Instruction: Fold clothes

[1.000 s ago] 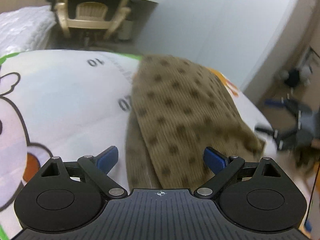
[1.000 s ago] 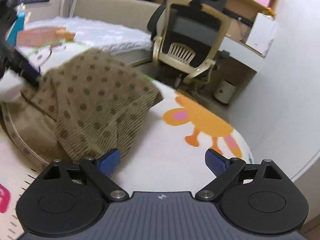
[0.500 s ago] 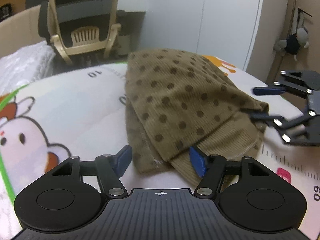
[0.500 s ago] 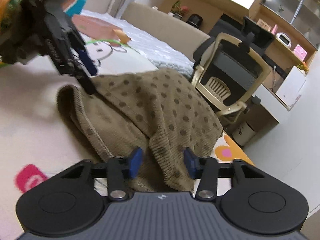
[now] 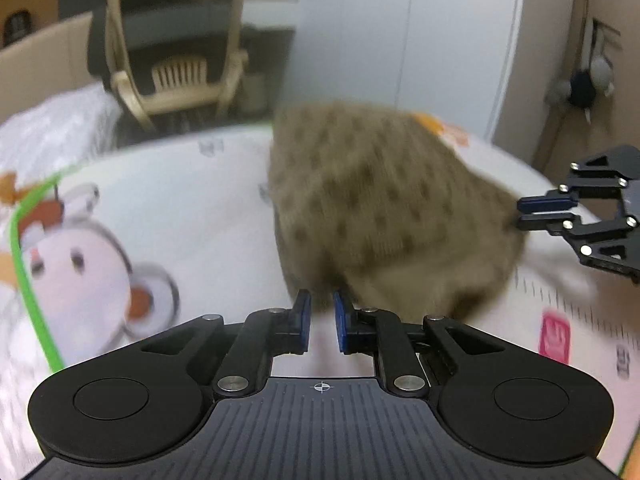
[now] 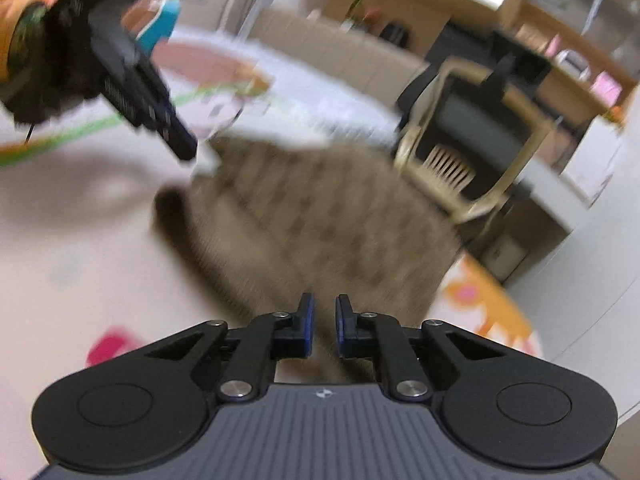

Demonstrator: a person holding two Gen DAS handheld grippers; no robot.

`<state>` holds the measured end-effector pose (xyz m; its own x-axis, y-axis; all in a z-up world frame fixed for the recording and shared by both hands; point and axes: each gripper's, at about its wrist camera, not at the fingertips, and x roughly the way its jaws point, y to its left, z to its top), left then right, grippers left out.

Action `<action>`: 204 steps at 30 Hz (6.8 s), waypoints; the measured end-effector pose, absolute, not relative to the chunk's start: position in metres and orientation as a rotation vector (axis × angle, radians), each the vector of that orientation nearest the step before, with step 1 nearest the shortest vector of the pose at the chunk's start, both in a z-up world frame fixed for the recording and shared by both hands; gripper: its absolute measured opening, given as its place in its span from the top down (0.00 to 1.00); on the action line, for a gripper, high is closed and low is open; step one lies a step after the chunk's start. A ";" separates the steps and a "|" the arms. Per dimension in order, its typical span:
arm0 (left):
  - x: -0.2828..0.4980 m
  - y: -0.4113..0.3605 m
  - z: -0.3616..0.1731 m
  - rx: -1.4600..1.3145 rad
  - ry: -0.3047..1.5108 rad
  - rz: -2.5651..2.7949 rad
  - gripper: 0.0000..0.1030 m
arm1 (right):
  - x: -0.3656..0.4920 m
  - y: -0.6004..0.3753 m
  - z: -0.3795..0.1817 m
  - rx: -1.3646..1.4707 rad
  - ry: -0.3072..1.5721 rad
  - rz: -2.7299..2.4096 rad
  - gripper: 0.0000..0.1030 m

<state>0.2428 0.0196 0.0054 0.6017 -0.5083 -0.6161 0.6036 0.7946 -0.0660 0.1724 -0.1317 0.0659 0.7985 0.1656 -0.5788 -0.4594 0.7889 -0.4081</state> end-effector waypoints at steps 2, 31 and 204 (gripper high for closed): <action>0.236 0.019 0.010 0.135 0.648 -0.672 0.74 | 0.167 -0.136 0.071 -0.567 0.542 0.352 0.88; 0.330 0.046 0.007 -0.339 0.655 -0.632 0.07 | 0.270 -0.197 0.111 -0.018 0.566 0.273 0.19; 0.141 0.067 -0.006 0.066 0.561 -0.138 0.00 | 0.309 -0.054 0.046 0.122 0.622 0.096 0.00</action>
